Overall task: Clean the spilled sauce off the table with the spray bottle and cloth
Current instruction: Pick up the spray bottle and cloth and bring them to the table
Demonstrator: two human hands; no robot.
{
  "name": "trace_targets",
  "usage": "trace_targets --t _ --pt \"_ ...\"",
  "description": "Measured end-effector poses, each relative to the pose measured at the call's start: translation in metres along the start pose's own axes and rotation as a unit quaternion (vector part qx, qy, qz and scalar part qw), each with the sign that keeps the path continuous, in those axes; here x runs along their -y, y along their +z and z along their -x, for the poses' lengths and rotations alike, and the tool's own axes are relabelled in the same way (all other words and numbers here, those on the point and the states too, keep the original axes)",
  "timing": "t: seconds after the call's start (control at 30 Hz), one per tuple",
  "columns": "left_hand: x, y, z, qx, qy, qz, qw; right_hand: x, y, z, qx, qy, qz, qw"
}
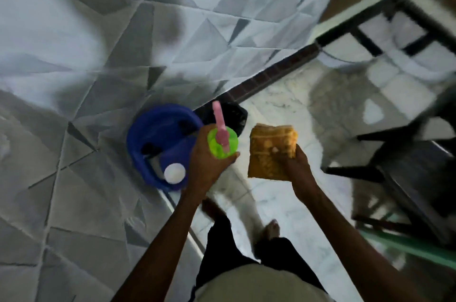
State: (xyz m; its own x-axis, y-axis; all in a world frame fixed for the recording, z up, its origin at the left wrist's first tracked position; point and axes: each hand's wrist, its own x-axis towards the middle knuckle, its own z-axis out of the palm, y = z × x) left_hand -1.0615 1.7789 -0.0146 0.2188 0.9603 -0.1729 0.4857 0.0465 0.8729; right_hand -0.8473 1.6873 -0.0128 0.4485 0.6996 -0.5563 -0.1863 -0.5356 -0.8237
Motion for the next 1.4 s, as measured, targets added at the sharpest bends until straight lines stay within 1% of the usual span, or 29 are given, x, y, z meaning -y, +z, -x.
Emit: trace_targets --t 0.03,0.1,0.23,0.33,0.43,0.6,0.7,0.83,0.93,1.03,1.23,1.4 --pt "-0.018 0.019 0.017 0.032 0.018 -0.003 0.999 -0.009 -0.031 0.021 -0.026 -0.002 -0.034 0.999" --pt "-0.03 0.041 0.036 0.059 0.038 0.01 0.998 -0.027 -0.068 0.046 -0.06 0.005 -0.074 0.995" --pt "-0.074 0.108 0.091 0.132 0.107 -0.006 0.985 -0.07 -0.171 0.109 -0.123 0.004 -0.145 0.982" --pt "-0.114 0.172 0.153 0.183 0.167 -0.016 0.969 -0.108 -0.256 0.167 -0.172 0.0 -0.203 0.964" --pt "-0.148 0.232 0.21 0.224 0.199 0.004 0.954 -0.139 -0.325 0.217 -0.212 -0.008 -0.236 0.948" --pt "-0.199 0.33 0.298 0.319 0.217 0.047 0.921 -0.181 -0.423 0.291 -0.279 -0.026 -0.295 0.913" --pt "-0.231 0.387 0.342 0.373 0.211 0.073 0.9 -0.205 -0.475 0.326 -0.325 -0.038 -0.321 0.889" --pt "-0.272 0.464 0.391 0.433 0.229 0.078 0.868 -0.234 -0.545 0.364 -0.397 -0.053 -0.348 0.848" --pt "-0.299 0.52 0.423 0.475 0.239 0.079 0.843 -0.253 -0.6 0.384 -0.433 -0.063 -0.36 0.824" --pt "-0.327 0.576 0.459 0.502 0.241 0.084 0.826 -0.276 -0.661 0.4 -0.469 -0.066 -0.365 0.802" --pt "-0.378 0.677 0.526 0.518 0.283 0.072 0.804 -0.31 -0.766 0.43 -0.498 -0.059 -0.392 0.771" --pt "-0.415 0.752 0.582 0.505 0.331 0.043 0.796 -0.339 -0.848 0.457 -0.496 -0.05 -0.401 0.768"
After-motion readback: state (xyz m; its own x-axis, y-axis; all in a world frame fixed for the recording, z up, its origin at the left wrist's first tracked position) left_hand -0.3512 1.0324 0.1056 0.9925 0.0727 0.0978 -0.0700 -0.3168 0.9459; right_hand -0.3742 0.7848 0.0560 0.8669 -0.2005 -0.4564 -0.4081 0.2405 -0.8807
